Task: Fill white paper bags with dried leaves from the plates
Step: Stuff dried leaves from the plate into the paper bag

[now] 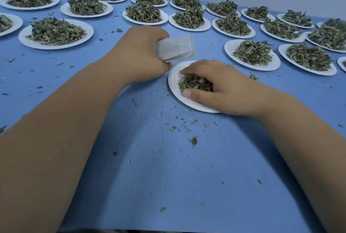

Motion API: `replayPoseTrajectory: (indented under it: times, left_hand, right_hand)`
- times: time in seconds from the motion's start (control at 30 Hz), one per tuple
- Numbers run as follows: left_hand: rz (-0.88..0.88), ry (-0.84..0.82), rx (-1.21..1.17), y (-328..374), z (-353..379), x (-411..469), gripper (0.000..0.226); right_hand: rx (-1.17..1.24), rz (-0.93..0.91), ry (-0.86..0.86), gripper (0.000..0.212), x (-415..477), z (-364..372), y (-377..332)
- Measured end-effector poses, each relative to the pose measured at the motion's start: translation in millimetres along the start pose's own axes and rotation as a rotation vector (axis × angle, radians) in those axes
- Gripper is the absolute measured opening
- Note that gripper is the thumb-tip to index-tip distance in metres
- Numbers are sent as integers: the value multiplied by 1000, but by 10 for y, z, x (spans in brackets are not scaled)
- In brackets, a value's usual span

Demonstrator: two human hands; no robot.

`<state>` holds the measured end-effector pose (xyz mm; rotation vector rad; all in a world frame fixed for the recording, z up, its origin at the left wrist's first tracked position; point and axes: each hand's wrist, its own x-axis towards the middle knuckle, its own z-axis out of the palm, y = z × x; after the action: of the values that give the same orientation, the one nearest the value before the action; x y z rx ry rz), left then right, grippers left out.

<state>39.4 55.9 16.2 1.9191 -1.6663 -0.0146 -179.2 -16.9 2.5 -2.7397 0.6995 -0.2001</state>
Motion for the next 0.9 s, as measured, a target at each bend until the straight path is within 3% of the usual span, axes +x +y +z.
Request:
replayPoseTrajectory:
  times: [0.1,0.2,0.3,0.4,0.6,0.8,0.9]
  left_hand:
    - [16,-4,44,-24,-2,0,18]
    - [12,-3,101,-67,-6,15,20]
    - [24,3,124,-94,-9,16,17]
    - [50,-1,131,-95,-10,16,19]
    - [50,-25,131,-102,-8,21,20]
    - [70,-39,117,-88,-1,10,18]
    - [85,-51,115,-59,25,-2,14]
  right_hand:
    - [60,19,102,51,-8,-28,9]
    - [54,20,133,66,-66,-101,42]
    - [-134,86,97,86,-126,-195,79]
    - [-183,132,15,88,-121,-152,73]
    - [-91,111,115,60,-41,-65,88]
    - [93,107,256,16,-48,-100,127]
    - [193,122,395,12,-64,-159,137]
